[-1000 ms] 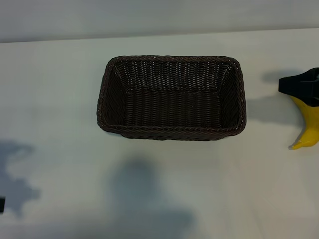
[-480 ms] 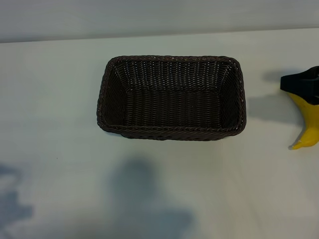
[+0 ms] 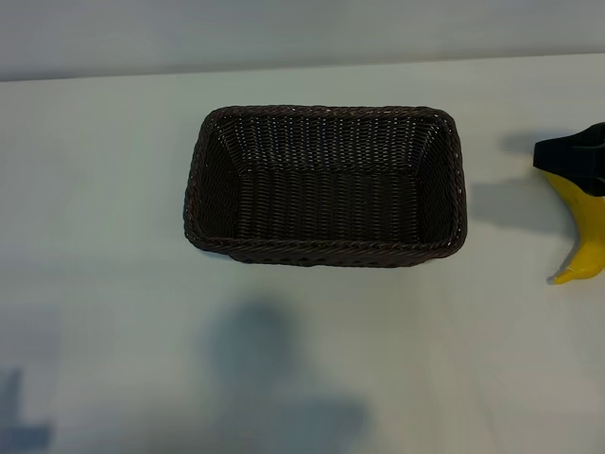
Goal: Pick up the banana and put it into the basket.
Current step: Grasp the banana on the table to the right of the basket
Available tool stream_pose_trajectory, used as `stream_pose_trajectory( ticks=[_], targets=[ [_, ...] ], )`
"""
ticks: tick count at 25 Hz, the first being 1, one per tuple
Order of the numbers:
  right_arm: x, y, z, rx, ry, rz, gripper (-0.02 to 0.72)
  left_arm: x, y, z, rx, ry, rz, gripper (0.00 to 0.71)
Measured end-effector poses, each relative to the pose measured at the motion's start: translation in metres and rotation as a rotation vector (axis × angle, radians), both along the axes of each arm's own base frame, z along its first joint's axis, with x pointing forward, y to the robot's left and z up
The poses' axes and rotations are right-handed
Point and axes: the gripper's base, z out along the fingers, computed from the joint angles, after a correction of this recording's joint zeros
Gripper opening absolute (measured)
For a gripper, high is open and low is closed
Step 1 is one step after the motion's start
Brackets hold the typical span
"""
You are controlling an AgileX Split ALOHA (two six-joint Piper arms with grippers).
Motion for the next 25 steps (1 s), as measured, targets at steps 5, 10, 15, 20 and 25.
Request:
stream_pose_trajectory(
  ticks=[5,10,15,20,25],
  targets=[
    [0.001,-0.001,-0.001,0.007,0.007,-0.015,0.488,-0.003,0.0,-0.001,0.0,-0.017,0.0,0.548],
    [0.021,0.0,0.001,0.028,0.046,0.01,0.495,-0.003,0.0,-0.001,0.0,-0.016,0.0,0.548],
    [0.05,-0.003,0.005,0.018,0.105,0.029,0.5,-0.003,0.0,-0.001,0.0,-0.016,0.0,0.548],
    [0.072,-0.01,-0.008,-0.037,0.263,0.019,0.5,-0.003,0.0,-0.001,0.0,-0.016,0.0,0.548],
    [0.086,-0.01,-0.018,-0.174,0.405,0.006,0.5,-0.003,0.0,-0.001,0.0,-0.016,0.0,0.548]
  ],
)
